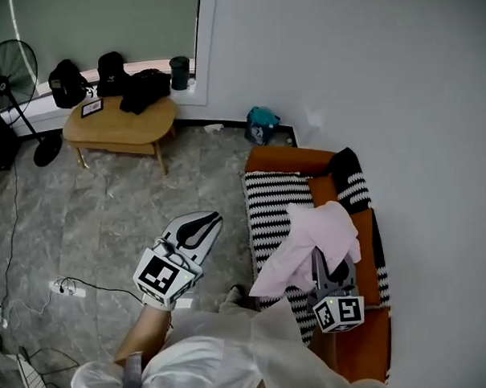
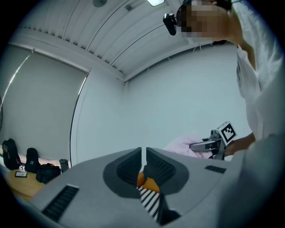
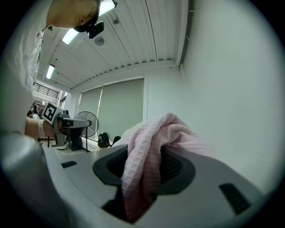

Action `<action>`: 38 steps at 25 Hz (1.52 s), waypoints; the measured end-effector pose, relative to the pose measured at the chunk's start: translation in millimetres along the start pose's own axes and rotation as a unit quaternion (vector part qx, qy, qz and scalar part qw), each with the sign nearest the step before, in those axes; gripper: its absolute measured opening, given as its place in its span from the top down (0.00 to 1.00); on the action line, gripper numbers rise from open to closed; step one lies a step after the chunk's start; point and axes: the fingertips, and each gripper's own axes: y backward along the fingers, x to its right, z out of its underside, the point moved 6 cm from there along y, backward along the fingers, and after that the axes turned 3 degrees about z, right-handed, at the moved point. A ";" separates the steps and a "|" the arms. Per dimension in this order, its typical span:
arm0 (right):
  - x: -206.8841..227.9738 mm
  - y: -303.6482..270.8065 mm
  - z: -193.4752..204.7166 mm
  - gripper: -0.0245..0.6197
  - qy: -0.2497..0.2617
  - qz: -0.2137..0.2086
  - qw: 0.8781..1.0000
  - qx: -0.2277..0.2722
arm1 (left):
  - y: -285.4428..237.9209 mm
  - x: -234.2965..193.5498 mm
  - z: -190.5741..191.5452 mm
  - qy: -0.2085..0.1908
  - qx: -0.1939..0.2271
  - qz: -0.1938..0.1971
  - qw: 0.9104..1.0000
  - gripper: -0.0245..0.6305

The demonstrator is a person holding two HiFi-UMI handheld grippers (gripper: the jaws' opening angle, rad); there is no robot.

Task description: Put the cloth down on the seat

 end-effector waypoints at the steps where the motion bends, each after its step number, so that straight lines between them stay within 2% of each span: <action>1: 8.8 -7.6 -1.7 0.70 0.003 -0.004 1.000 0.002 | -13.5 0.1 -3.0 -0.006 0.003 0.002 1.000 0.90; 6: 51.2 -36.4 -7.8 0.70 0.008 -0.010 1.000 0.010 | -67.8 -1.5 -5.6 -0.011 -0.014 0.015 1.000 0.90; 13: 111.2 -60.8 10.2 0.70 0.006 -0.008 1.000 -0.003 | -136.1 5.3 6.4 -0.010 -0.016 0.037 0.999 0.90; 22: 128.3 -96.5 17.5 0.70 0.002 -0.009 0.999 -0.034 | -181.2 -14.6 23.4 0.012 -0.036 0.058 0.998 0.90; 25: 134.5 -116.3 24.2 0.70 0.002 -0.007 0.999 -0.044 | -202.1 -31.8 34.2 0.019 -0.042 0.068 0.997 0.90; 30: 144.5 -163.3 34.6 0.70 0.002 0.012 0.998 -0.064 | -243.8 -67.0 40.7 0.036 -0.030 0.105 0.993 0.90; 38: 169.0 -267.0 47.2 0.70 0.006 0.054 0.995 -0.080 | -309.5 -159.4 52.3 0.041 -0.019 0.122 0.991 0.90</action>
